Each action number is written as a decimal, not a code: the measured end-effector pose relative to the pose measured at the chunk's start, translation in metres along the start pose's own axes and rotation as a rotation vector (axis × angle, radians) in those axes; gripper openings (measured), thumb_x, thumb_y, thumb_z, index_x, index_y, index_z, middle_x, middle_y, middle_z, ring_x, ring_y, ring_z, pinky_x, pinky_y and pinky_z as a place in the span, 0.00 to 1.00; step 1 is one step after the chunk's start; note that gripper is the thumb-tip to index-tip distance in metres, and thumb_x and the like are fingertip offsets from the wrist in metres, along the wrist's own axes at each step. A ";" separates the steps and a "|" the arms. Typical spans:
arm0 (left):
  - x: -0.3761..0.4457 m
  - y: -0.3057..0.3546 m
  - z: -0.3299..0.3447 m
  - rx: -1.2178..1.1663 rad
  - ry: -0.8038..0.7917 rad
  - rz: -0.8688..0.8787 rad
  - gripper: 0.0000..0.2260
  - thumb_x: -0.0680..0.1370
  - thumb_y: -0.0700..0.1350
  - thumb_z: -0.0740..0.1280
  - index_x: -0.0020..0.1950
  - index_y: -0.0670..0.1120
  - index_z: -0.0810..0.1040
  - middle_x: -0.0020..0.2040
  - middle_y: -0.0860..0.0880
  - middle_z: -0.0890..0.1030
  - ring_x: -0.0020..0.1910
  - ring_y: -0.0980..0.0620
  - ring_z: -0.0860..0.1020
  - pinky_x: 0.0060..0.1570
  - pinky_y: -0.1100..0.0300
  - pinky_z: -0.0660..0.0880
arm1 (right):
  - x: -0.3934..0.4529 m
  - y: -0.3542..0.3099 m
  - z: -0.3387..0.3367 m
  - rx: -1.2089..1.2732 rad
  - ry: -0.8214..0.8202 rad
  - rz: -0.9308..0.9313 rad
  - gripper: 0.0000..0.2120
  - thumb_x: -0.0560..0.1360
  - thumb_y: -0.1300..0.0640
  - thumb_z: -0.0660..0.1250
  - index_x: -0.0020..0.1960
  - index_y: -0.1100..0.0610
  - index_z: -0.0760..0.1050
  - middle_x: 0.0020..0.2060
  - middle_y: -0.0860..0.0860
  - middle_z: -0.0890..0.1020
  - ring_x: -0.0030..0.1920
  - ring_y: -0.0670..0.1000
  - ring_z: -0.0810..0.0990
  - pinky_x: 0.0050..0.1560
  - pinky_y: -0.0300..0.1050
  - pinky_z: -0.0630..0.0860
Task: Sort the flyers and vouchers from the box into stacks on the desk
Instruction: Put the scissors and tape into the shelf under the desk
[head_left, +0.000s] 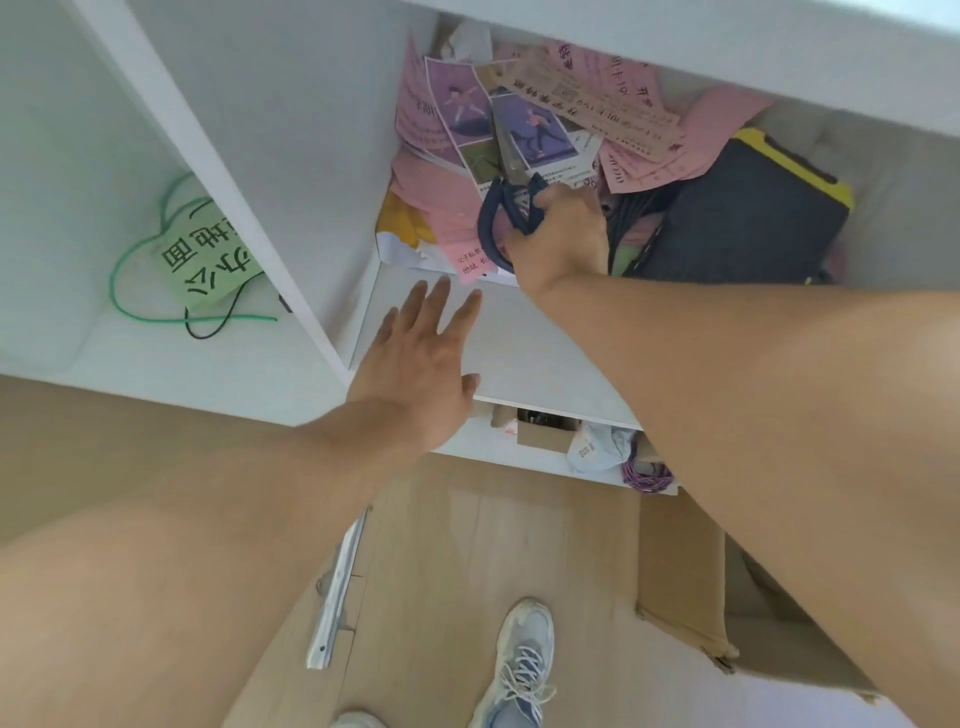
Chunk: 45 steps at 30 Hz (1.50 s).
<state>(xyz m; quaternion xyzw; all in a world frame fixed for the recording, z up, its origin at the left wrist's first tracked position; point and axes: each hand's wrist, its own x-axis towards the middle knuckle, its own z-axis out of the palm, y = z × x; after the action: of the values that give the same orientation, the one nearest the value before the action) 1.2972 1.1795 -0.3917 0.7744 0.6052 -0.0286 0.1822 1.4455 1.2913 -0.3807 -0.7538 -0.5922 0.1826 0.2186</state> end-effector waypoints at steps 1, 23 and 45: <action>-0.001 0.001 -0.001 -0.012 -0.011 -0.009 0.36 0.84 0.54 0.60 0.82 0.52 0.39 0.83 0.46 0.40 0.82 0.46 0.40 0.80 0.50 0.44 | -0.006 0.003 -0.004 0.007 -0.003 -0.036 0.23 0.75 0.52 0.72 0.68 0.57 0.73 0.64 0.54 0.73 0.65 0.56 0.71 0.61 0.49 0.72; -0.192 0.040 -0.258 -0.098 0.298 0.351 0.29 0.83 0.54 0.60 0.82 0.53 0.53 0.82 0.54 0.52 0.81 0.55 0.49 0.79 0.58 0.49 | -0.202 -0.123 -0.259 -0.042 -0.045 -0.488 0.14 0.78 0.60 0.65 0.62 0.51 0.78 0.54 0.45 0.82 0.48 0.47 0.82 0.46 0.45 0.80; -0.051 0.089 -0.303 -0.180 0.174 -0.150 0.32 0.84 0.55 0.56 0.82 0.55 0.41 0.82 0.54 0.38 0.81 0.54 0.37 0.80 0.51 0.45 | 0.027 -0.126 -0.286 -0.223 -0.230 -0.213 0.24 0.84 0.45 0.50 0.78 0.49 0.59 0.79 0.51 0.60 0.80 0.57 0.39 0.78 0.53 0.48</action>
<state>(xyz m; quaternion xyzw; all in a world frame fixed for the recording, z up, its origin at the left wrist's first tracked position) 1.3145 1.2100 -0.0736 0.7072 0.6749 0.0795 0.1950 1.5022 1.3110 -0.0726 -0.6806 -0.7062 0.1768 0.0827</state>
